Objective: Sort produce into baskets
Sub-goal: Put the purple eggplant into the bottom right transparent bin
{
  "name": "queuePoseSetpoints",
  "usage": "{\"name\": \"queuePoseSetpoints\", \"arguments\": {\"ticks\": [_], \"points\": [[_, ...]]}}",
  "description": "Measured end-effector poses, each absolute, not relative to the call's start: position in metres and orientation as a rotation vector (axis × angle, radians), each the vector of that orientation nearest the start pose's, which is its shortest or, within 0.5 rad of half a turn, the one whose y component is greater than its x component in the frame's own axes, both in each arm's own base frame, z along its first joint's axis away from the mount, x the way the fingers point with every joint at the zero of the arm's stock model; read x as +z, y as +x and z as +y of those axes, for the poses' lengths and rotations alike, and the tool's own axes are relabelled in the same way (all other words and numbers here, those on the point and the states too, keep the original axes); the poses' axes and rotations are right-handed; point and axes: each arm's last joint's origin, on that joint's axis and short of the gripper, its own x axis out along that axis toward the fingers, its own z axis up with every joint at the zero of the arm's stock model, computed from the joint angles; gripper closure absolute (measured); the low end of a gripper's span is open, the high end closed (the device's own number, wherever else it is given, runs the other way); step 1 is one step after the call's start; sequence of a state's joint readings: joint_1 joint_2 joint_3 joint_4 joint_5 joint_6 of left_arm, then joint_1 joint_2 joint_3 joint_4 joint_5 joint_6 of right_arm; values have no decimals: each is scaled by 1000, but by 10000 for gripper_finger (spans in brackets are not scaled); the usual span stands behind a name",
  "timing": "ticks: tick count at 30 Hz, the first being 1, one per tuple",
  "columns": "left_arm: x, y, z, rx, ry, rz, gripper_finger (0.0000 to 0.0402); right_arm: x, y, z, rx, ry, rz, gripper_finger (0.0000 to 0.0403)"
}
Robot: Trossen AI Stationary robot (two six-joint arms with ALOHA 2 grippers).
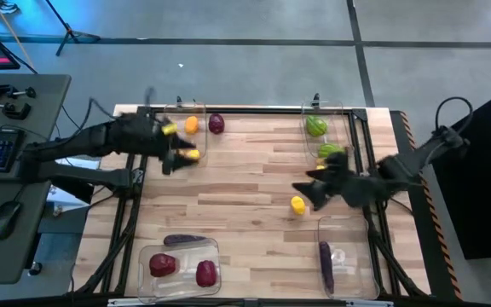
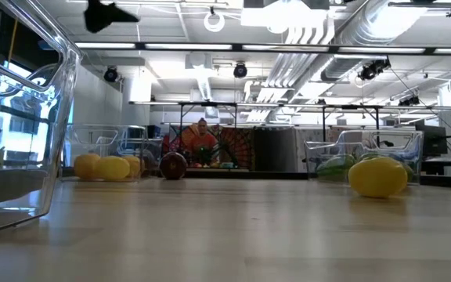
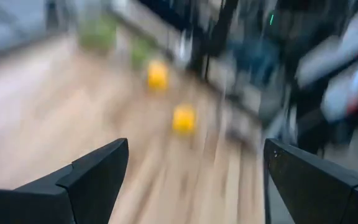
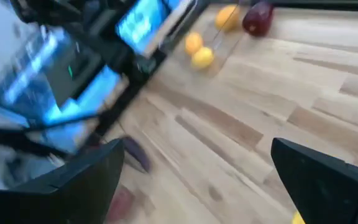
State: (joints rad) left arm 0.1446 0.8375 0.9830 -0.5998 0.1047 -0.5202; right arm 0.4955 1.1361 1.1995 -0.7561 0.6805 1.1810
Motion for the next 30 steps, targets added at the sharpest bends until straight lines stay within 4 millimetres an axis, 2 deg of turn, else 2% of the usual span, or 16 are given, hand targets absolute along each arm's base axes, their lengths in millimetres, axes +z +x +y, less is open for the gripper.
{"name": "queuePoseSetpoints", "arguments": {"ticks": [4, 7, 10, 15, 19, 25, 30], "points": [[330, 163, -5, 33, -561, 802, 39, 350, 230, 70, -438, 640, 493, 6], [302, 162, -26, -8, -581, 1058, 39, 341, 244, 57, -434, 589, 557, 6], [274, 163, -44, -1, -672, 1195, 39, 332, 255, 46, -430, 597, 622, 6], [230, 164, -59, 131, -900, 1317, 52, 321, 266, 33, -415, 642, 697, 6], [206, 165, -61, 205, -1032, 1342, 67, 315, 272, 29, -403, 643, 735, 6], [198, 168, -69, 223, -1087, 1366, 106, 312, 274, 30, -388, 640, 759, 6], [192, 171, -85, 171, -1094, 1427, 183, 312, 274, 30, -384, 622, 760, 6]]}}
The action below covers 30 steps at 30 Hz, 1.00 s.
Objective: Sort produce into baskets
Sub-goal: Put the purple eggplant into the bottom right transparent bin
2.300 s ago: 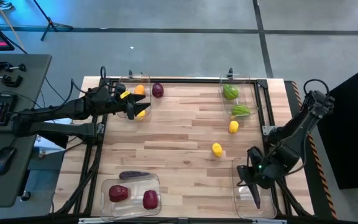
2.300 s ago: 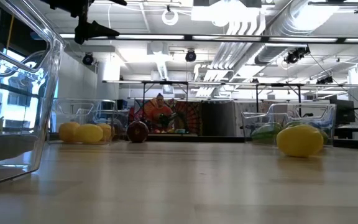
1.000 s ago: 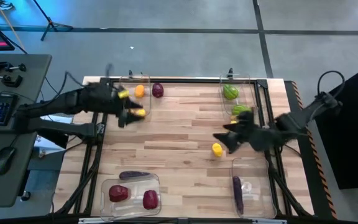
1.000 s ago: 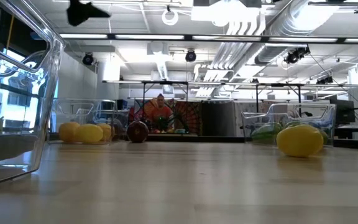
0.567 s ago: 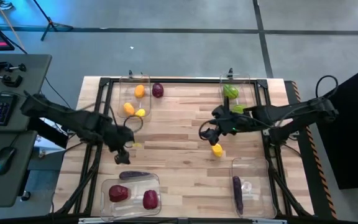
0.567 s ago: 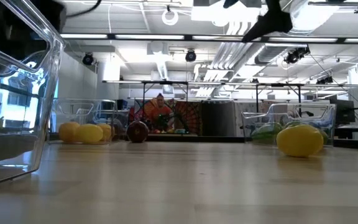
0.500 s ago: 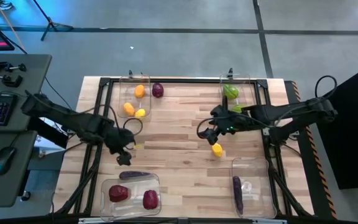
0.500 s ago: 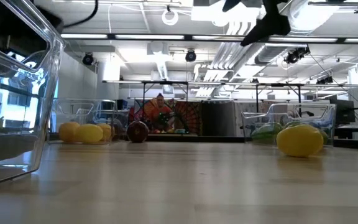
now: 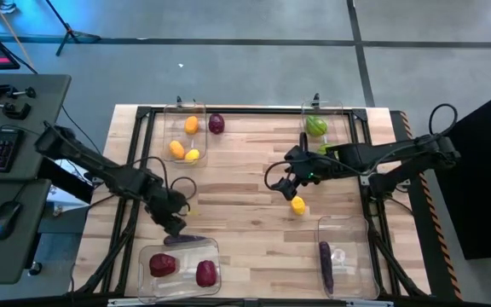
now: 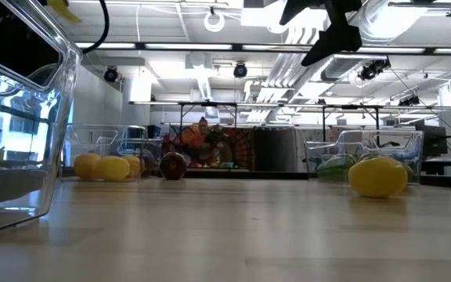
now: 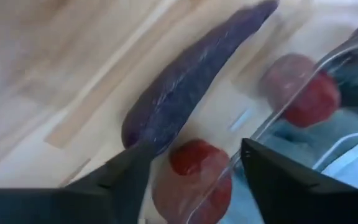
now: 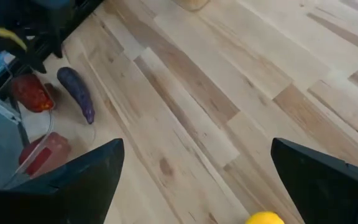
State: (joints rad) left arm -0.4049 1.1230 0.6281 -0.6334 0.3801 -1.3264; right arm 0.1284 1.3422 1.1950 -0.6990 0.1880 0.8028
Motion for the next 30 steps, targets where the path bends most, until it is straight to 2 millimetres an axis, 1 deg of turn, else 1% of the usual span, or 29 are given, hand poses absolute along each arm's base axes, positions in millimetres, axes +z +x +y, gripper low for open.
{"name": "queuePoseSetpoints", "arguments": {"ticks": [4, 7, 8, 9, 12, 16, 23, 30], "points": [[182, 173, -93, 189, -1068, 1490, 278, 312, 274, 29, -405, 611, 749, 6], [177, 176, -92, 222, -1062, 1497, 362, 312, 273, 28, -424, 601, 739, 6], [176, 178, -91, 232, -1066, 1489, 381, 312, 274, 28, -425, 601, 738, 6], [175, 180, -90, 238, -1071, 1479, 390, 312, 274, 28, -425, 601, 738, 6], [173, 188, -91, 208, -1097, 1452, 391, 312, 274, 27, -429, 603, 737, 6], [168, 196, -95, 139, -1131, 1475, 400, 312, 274, 27, -429, 603, 737, 6], [154, 200, -97, 174, -1096, 1521, 401, 312, 273, 27, -437, 599, 733, 6], [149, 203, -98, 176, -1087, 1535, 401, 311, 272, 27, -442, 594, 746, 6]]}}
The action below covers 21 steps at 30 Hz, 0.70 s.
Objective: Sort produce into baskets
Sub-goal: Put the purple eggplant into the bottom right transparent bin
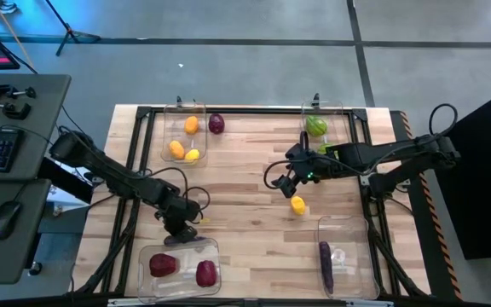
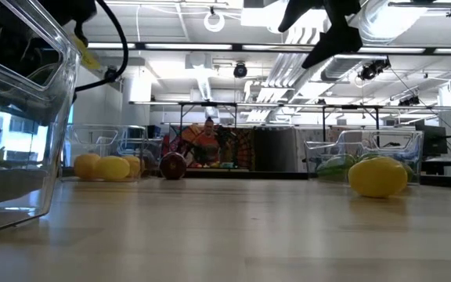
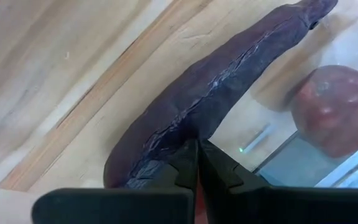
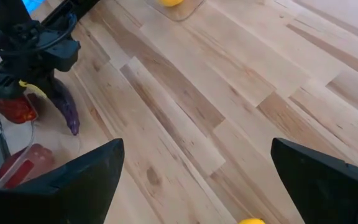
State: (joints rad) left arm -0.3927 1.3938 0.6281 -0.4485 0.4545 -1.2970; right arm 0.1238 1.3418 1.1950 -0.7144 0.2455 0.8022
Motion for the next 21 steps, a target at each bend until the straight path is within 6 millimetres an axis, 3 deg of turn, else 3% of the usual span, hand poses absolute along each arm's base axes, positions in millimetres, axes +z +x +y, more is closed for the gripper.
{"name": "queuePoseSetpoints", "arguments": {"ticks": [5, 11, 17, 21], "points": [[149, 203, -91, 180, -1057, 1534, 401, 311, 272, 26, -453, 581, 744, 6], [155, 200, -60, 274, -1009, 1476, 401, 311, 272, 26, -453, 568, 744, 6], [174, 197, -28, 264, -1034, 1339, 401, 311, 272, 26, -453, 568, 743, 6], [189, 191, -20, 218, -1036, 1244, 401, 311, 272, 26, -453, 568, 743, 6]]}}
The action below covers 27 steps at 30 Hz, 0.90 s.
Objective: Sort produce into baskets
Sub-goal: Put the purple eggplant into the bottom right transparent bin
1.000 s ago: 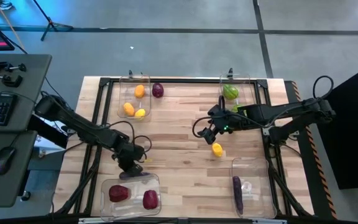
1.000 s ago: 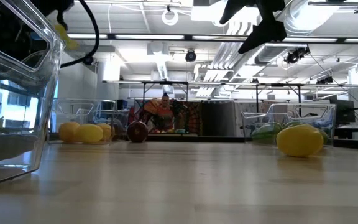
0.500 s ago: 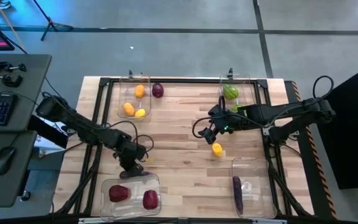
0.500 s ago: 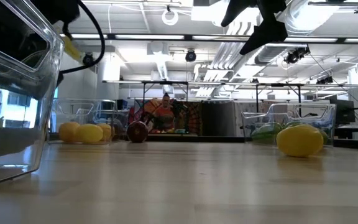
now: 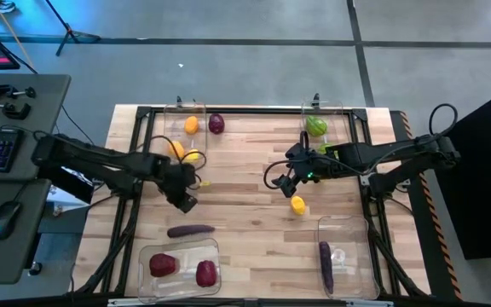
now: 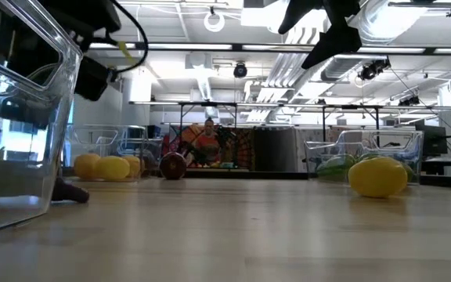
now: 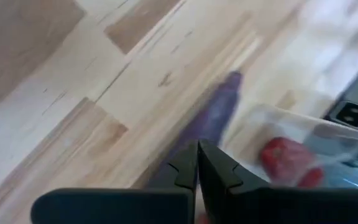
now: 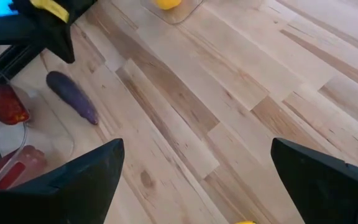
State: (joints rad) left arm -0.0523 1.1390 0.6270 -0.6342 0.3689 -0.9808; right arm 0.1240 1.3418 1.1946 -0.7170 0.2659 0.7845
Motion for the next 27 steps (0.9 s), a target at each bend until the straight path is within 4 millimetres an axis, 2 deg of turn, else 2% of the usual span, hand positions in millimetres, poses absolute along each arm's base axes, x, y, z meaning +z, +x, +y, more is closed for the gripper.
{"name": "queuePoseSetpoints", "arguments": {"ticks": [3, 7, 10, 15, 19, 27], "points": [[196, 186, -25, 177, -1022, 1226, 401, 311, 272, 26, -453, 568, 743, 6], [197, 182, -42, 122, -959, 1257, 401, 311, 272, 26, -453, 568, 742, 6], [194, 182, -51, 148, -895, 1261, 401, 311, 272, 26, -453, 568, 742, 6], [191, 183, -51, 200, -838, 1234, 386, 311, 272, 26, -463, 589, 735, 6], [192, 183, -52, 157, -811, 1236, 354, 311, 272, 26, -465, 592, 734, 6], [196, 178, -61, -95, -760, 1298, 255, 312, 272, 26, -479, 585, 725, 6]]}}
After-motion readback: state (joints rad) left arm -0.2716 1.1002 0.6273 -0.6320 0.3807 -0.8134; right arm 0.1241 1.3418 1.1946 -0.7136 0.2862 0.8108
